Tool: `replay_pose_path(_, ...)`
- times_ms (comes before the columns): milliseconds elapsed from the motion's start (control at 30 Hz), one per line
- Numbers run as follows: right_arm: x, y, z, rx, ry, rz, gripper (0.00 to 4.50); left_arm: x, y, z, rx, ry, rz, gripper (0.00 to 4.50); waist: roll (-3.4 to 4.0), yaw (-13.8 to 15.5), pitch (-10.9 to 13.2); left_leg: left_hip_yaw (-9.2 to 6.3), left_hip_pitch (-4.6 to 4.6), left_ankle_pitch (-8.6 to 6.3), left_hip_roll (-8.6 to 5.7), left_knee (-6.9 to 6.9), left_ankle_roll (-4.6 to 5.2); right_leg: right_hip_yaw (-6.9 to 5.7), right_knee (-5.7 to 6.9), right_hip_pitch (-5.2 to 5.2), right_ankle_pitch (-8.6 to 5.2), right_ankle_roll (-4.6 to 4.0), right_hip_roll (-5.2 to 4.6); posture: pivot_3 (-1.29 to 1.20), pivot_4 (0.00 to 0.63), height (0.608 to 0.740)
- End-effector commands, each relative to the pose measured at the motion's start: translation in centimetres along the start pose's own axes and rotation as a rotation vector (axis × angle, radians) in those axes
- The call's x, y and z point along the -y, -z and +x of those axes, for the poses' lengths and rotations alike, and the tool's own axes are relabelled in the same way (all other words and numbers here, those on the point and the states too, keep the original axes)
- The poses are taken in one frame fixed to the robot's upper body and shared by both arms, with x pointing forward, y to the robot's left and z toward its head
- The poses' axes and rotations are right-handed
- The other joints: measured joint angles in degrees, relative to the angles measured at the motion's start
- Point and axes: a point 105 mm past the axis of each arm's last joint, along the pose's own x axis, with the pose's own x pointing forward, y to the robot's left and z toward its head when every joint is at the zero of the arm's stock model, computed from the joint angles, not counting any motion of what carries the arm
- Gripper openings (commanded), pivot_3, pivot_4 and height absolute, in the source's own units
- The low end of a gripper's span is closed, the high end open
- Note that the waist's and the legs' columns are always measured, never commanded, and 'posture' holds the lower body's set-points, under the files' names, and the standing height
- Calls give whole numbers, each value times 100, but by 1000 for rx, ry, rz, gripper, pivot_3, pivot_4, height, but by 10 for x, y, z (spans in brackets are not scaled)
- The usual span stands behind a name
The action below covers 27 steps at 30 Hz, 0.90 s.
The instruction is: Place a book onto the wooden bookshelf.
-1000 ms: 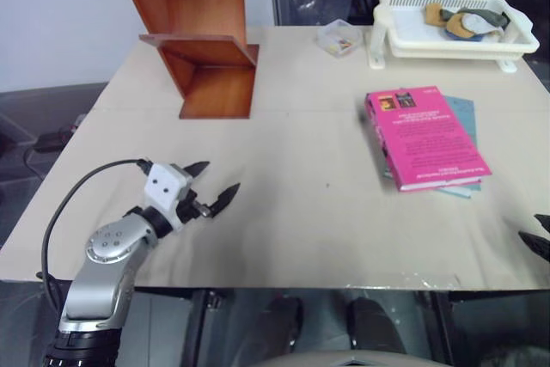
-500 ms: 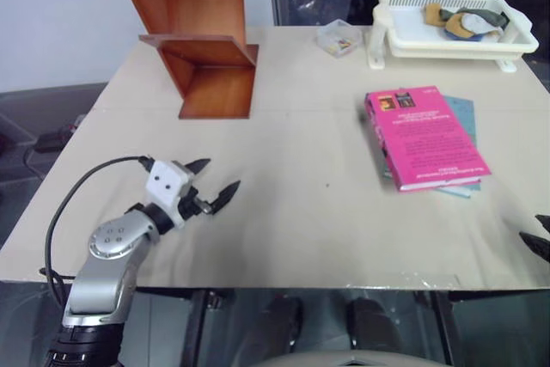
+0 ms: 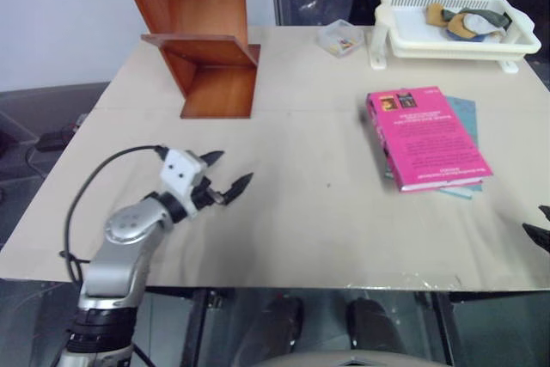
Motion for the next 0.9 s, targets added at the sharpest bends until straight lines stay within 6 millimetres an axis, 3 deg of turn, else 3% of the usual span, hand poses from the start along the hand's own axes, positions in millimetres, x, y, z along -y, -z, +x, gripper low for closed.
replay_pose_path(33,-4,-16,2,49,-6,-48,3177,8,-8,19,23,51,-18,4374,-1,1,0,-1,0,0,0,0,0,0,1,0,0,0,2,0,150,740)
replay_pose_path(167,5,-22,6,53,75,-97,3177,14,-18,34,59,107,-5,4374,-3,0,2,-2,-2,1,-1,2,0,-4,2,0,0,0,4,0,150,740)
replay_pose_path(333,43,-43,22,161,292,-59,3177,12,-22,40,80,138,2,4374,-3,-43,2,13,3,6,1,2,8,13,6,-4,1,0,5,0,150,740)
replay_pose_path(467,90,-54,54,179,544,21,3177,12,-22,45,83,160,23,4374,-6,-25,6,18,5,10,1,2,14,16,9,-4,2,-1,7,0,150,740)
replay_pose_path(533,103,-49,70,125,619,28,3177,12,-23,46,88,158,32,4374,-6,-25,7,21,5,14,3,5,18,19,12,-7,3,-1,8,0,150,740)
replay_pose_path(633,118,-56,97,205,688,145,3177,11,-22,45,91,149,37,4374,-7,-21,6,20,2,31,3,3,1,17,13,-10,3,-3,9,0,150,740)
replay_pose_path(767,128,-45,129,133,718,207,3177,9,-22,39,93,131,49,4374,-6,-28,7,22,-6,31,0,2,4,19,9,-16,3,-3,12,0,150,740)
replay_pose_path(900,128,-37,148,85,670,277,3177,6,-25,30,95,116,59,4374,-6,-23,7,22,-10,27,-2,-2,11,18,-2,-16,2,-4,16,0,150,740)
